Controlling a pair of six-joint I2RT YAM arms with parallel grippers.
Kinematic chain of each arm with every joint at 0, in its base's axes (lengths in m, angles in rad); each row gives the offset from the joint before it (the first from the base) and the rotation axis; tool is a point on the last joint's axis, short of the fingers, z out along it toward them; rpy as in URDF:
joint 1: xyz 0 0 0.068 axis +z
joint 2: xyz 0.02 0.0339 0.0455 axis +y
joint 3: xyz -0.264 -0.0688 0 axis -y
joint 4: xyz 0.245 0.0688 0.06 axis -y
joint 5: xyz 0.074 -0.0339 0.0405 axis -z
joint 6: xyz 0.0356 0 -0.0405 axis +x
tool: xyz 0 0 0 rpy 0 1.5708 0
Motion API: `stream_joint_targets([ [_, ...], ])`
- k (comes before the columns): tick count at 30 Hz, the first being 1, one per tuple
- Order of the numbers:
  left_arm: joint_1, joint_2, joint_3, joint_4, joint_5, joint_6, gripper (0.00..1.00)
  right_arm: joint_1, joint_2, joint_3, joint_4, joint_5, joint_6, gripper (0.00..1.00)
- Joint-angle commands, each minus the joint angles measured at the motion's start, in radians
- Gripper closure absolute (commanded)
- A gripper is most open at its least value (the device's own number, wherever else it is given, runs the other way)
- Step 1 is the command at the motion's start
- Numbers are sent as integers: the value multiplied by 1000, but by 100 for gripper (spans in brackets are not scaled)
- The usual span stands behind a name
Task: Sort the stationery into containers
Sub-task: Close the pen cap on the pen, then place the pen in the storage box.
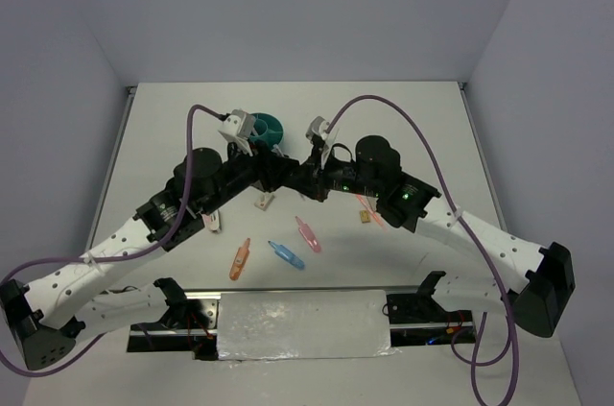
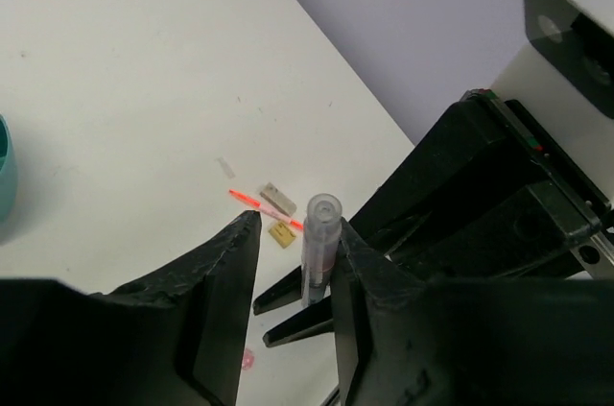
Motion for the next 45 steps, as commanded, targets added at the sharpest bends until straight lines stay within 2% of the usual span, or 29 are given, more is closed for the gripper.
stream_joint_targets([
  [1,4,-18,49,-89,32,21,53,8,-43,-2,28,29,-106,100],
  [6,21,-35,78,-119,2,10,28,13,-43,-28,22,51,-131,100],
  [8,36,-41,94,-131,2,4,25,16,-40,-41,23,53,-137,100],
  [16,96,-32,97,-102,71,-31,32,23,-43,-51,30,31,-148,100],
  [17,102,-31,97,-100,73,-39,40,25,-43,-53,31,34,-146,100],
  [18,104,-26,97,-99,76,-39,44,23,-45,-51,33,39,-145,100],
  [24,109,-9,62,-61,174,-62,42,23,-16,-18,25,82,-128,100],
  [30,109,14,46,-57,216,-79,60,23,12,17,22,120,-108,100],
  [31,109,17,48,-60,214,-77,72,23,21,25,16,118,-114,100],
  [33,110,21,59,-68,181,-68,86,23,29,30,14,100,-119,100],
  [34,116,24,63,-85,171,-63,100,23,27,25,19,102,-119,100],
  [35,122,28,78,-94,148,-59,100,23,24,13,32,106,-117,100],
  [36,127,34,88,-103,128,-51,100,23,24,7,36,129,-119,97],
  [37,139,38,97,-129,93,-48,100,20,24,2,34,147,-120,82],
  [38,147,44,120,-149,50,-44,100,7,21,-13,36,161,-120,57],
  [39,170,67,152,-192,-81,-36,100,-3,17,-24,40,212,-93,1],
  [41,226,107,189,-212,-164,-28,100,-45,-15,-76,68,241,-47,0],
  [42,303,157,206,-214,-177,-30,100,-99,-35,-100,85,234,-12,0],
  [45,436,254,236,-167,-148,-45,100,-156,-123,-188,129,235,83,0],
])
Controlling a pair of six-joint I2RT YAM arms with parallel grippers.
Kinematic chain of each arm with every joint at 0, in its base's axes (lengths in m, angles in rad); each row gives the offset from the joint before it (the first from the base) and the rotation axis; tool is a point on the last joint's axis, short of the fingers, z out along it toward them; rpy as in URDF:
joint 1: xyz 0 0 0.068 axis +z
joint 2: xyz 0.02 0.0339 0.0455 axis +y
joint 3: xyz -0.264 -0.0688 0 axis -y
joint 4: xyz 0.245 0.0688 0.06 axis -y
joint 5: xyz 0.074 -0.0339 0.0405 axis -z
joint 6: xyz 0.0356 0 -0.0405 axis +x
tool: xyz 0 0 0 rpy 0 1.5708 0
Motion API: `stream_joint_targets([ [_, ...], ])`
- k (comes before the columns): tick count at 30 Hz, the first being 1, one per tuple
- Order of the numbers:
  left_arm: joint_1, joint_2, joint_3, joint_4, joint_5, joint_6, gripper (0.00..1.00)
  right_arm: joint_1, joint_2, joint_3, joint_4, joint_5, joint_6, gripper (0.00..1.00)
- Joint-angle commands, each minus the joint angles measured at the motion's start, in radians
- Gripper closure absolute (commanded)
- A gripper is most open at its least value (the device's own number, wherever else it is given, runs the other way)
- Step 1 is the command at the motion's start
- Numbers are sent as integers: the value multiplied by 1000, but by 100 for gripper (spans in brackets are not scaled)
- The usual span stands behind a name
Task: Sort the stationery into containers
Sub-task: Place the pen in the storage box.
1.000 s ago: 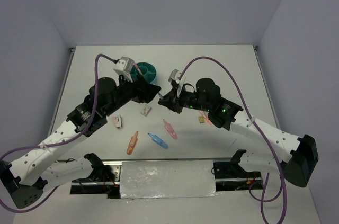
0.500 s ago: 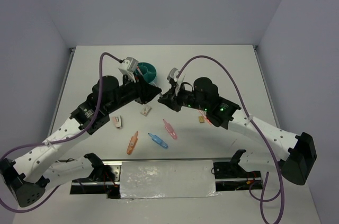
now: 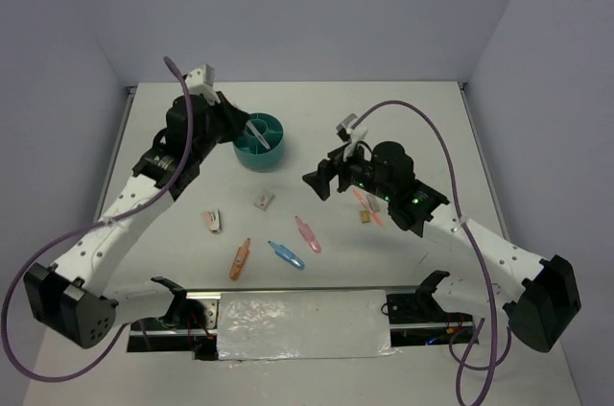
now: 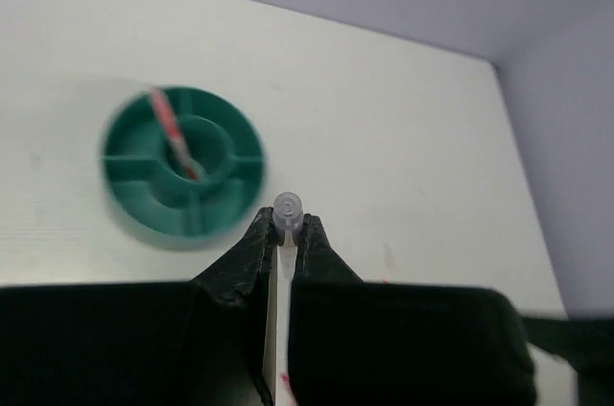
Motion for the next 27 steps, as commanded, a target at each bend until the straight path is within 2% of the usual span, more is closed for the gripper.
stream_joint_targets([
  [1,121,98,43,55,-105,21,100,-56,-102,-68,79,58,110,0],
  [3,135,183,58,141,-138,62,100,-56,-150,-94,68,51,115,0],
  [9,170,392,198,207,-150,125,100,-56,-207,-152,51,-1,125,0],
  [13,182,454,241,198,-150,128,100,-54,-222,-181,62,-14,132,0],
  [19,189,484,208,237,-159,122,100,-56,-224,-169,53,-12,129,0],
  [20,189,491,210,227,-155,120,97,-54,-222,-169,48,-4,130,0],
  [23,189,511,193,230,-146,100,77,-54,-207,-149,10,61,138,0],
  [24,189,514,187,232,-135,88,64,-56,-198,-137,-11,83,147,0],
  [26,189,514,173,229,-127,73,53,-60,-147,-85,-83,161,159,0],
  [27,189,511,172,223,-121,70,44,-63,-126,-67,-125,193,182,0],
])
